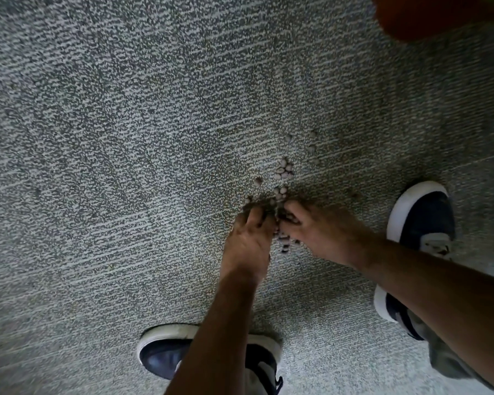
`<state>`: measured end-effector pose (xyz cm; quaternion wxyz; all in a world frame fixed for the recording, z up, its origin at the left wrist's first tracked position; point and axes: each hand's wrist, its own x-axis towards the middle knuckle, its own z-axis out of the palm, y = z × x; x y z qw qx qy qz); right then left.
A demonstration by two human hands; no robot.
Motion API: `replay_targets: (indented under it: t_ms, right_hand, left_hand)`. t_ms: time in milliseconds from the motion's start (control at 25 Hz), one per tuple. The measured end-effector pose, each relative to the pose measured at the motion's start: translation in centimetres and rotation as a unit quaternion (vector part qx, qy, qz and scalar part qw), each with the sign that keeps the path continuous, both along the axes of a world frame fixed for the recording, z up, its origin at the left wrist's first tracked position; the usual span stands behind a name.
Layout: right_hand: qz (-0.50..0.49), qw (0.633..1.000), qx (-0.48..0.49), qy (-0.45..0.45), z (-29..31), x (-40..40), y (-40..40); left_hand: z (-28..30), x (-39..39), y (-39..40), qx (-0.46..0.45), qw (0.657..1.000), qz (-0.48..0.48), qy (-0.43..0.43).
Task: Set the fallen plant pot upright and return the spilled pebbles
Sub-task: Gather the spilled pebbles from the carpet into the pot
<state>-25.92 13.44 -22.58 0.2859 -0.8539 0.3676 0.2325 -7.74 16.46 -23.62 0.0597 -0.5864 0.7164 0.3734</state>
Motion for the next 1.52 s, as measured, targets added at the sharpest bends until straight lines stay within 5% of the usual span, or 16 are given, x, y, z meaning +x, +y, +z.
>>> replay_targets:
  t_ms: [160, 240, 360, 480, 640, 800, 960, 1120, 1360, 1520]
  right_hand:
    - [0.049, 0.999, 0.011, -0.017, 0.8, 0.6, -1.2]
    - [0.073, 0.997, -0.001, -0.023, 1.1, 1.3, -1.6]
    - [0.037, 0.999, 0.033, -0.007, 1.1, 1.4, -1.5]
    - [-0.15, 0.986, 0.046, -0.048, 1.1, 0.8, -1.9]
    - [-0.408, 0.902, 0.048, -0.133, 2.2, -2.5, -5.1]
    - [-0.54, 0.818, -0.041, -0.195, 6.5, -7.8, -9.9]
    - [-0.642, 0.704, -0.156, -0.26, 10.7, -11.6, -15.2]
    - [-0.66, 0.661, -0.206, -0.293, 12.5, -14.1, -18.7]
    - [-0.639, 0.71, -0.201, -0.217, 11.9, -14.5, -19.5]
    - [-0.595, 0.719, -0.275, -0.232, 11.2, -13.6, -16.4]
  left_hand:
    - [-0.2, 0.0, 0.1, -0.037, 0.999, 0.012, 0.008]
    - [-0.2, -0.4, 0.3, -0.01, 0.993, 0.119, 0.021]
    - [0.4, -1.4, -0.7, 0.026, 0.919, 0.388, 0.061]
    - [1.7, -2.2, -2.8, 0.072, 0.833, 0.544, 0.078]
    - [4.2, -5.8, -8.8, 0.095, 0.777, 0.599, 0.167]
    - [8.3, -12.3, -16.2, 0.102, 0.759, 0.571, 0.295]
    - [11.2, -16.4, -22.0, 0.093, 0.691, 0.595, 0.4]
    - [13.6, -20.6, -26.3, 0.074, 0.732, 0.539, 0.41]
    - [14.1, -21.5, -25.7, 0.039, 0.857, 0.294, 0.422]
    - [12.2, -18.8, -21.6, -0.08, 0.863, 0.295, 0.403]
